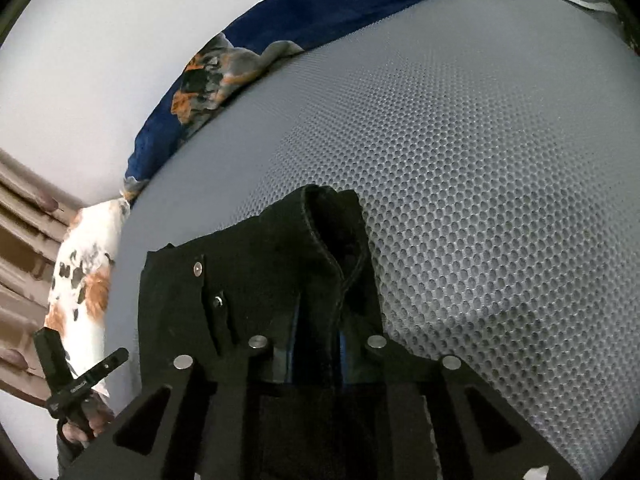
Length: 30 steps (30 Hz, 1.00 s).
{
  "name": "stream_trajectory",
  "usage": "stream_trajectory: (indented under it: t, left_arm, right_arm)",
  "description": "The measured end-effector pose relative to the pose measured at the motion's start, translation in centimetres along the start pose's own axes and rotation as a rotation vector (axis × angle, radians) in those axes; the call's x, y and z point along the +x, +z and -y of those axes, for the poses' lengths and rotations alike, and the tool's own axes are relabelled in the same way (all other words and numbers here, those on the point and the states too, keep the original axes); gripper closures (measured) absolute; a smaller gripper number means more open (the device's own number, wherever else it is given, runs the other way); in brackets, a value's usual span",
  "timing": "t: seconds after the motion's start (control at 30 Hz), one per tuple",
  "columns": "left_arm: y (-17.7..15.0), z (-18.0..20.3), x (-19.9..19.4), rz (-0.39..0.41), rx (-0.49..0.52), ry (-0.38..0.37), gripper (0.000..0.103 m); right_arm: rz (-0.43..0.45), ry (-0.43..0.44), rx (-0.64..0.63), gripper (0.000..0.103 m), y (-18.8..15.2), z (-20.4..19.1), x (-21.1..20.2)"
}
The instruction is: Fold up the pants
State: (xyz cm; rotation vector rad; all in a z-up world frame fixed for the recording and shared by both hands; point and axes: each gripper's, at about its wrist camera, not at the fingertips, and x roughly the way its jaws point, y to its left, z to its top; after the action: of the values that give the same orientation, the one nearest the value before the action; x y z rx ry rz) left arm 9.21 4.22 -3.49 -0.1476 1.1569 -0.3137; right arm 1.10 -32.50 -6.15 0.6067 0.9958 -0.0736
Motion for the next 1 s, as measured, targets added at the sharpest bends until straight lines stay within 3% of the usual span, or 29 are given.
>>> stream_trajectory:
  t: [0.07, 0.3, 0.67, 0.83, 1.0]
  left_arm:
    - [0.0, 0.2, 0.1, -0.002, 0.01, -0.003, 0.026]
    - [-0.1, 0.5, 0.3, -0.004, 0.034, -0.002, 0.026]
    - [-0.6, 1.7, -0.4, 0.009, 0.073, -0.028, 0.026]
    - [-1.3, 3.8, -1.7, 0.077, 0.156, -0.051, 0.026]
    - [-2.3, 6.5, -2.7, 0.124, 0.235, -0.132, 0.026]
  right_arm:
    - [0.001, -0.041, -0.033, 0.08, -0.3, -0.6, -0.3]
    - [-0.006, -0.146, -0.095, 0.079, -1.7, -2.3, -1.9]
    - [-0.018, -0.212, -0.14, 0.078, -3.9, -3.8, -4.0]
    - [-0.016, -0.223, -0.134, 0.076, -4.8, -3.8, -4.9]
    - [-0.012, -0.238, -0.151, 0.075, -5.3, -4.2, -5.3]
